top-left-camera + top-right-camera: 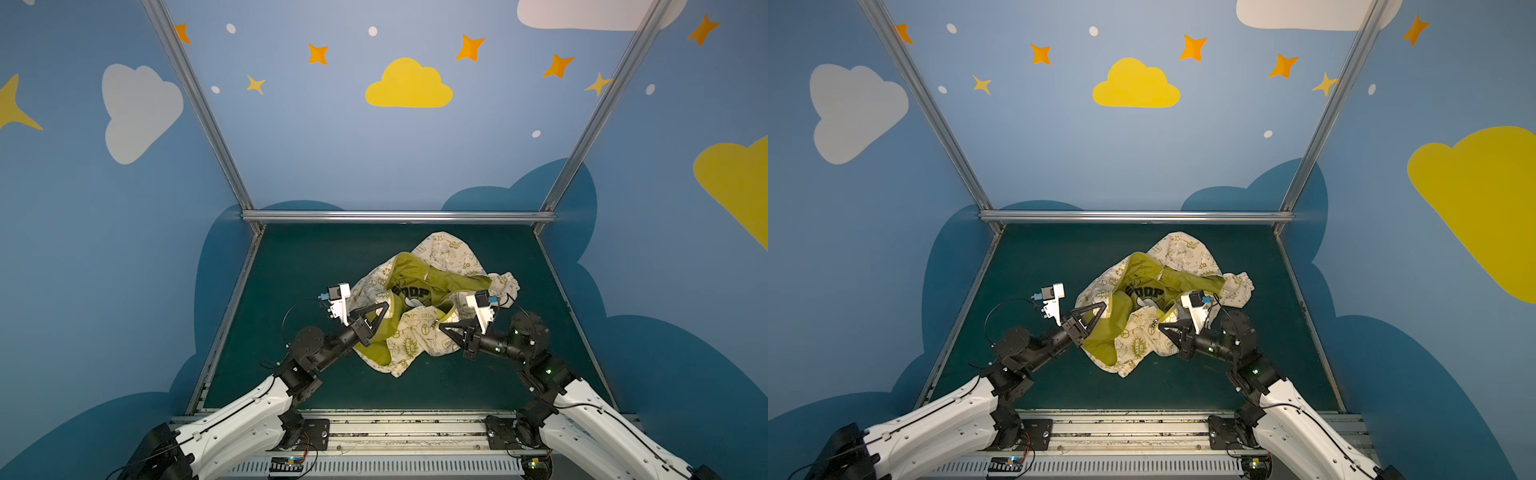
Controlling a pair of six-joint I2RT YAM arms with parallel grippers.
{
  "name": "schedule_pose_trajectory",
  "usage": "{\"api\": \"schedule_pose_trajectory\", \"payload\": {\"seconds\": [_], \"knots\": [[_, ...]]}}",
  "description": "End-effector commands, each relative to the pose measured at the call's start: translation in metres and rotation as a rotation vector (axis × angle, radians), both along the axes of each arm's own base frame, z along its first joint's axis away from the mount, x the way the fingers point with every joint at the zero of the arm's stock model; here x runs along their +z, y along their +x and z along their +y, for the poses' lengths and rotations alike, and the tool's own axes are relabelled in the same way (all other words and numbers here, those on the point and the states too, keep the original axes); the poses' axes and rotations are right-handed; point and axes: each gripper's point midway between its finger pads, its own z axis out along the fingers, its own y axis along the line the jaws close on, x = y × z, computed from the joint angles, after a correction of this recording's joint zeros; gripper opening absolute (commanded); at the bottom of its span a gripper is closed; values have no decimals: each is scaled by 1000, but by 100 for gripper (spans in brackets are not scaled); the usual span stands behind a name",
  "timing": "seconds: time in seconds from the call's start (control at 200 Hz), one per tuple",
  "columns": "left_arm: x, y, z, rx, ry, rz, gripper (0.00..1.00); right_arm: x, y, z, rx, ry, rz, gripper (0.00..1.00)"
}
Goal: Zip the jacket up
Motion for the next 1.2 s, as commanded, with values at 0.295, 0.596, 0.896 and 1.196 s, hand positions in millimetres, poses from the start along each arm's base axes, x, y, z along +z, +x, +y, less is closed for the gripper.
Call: {"api": "schedule_pose_trajectory", "payload": {"seconds": [0.295,0.596,0.896,1.196], "knots": [[51,-20,-7,4,20,-401,3,64,-24,41,337,69,-159,0],[56,-22,-15,-12,0,-441,3,79,-23,60,417,74,-125,0],[65,-29,-15,-9,-5,-512,3,72,-23,72,466,88,-31,0],[64,-30,-15,3,-3,-526,3,73,-26,77,495,86,-46,0]]}}
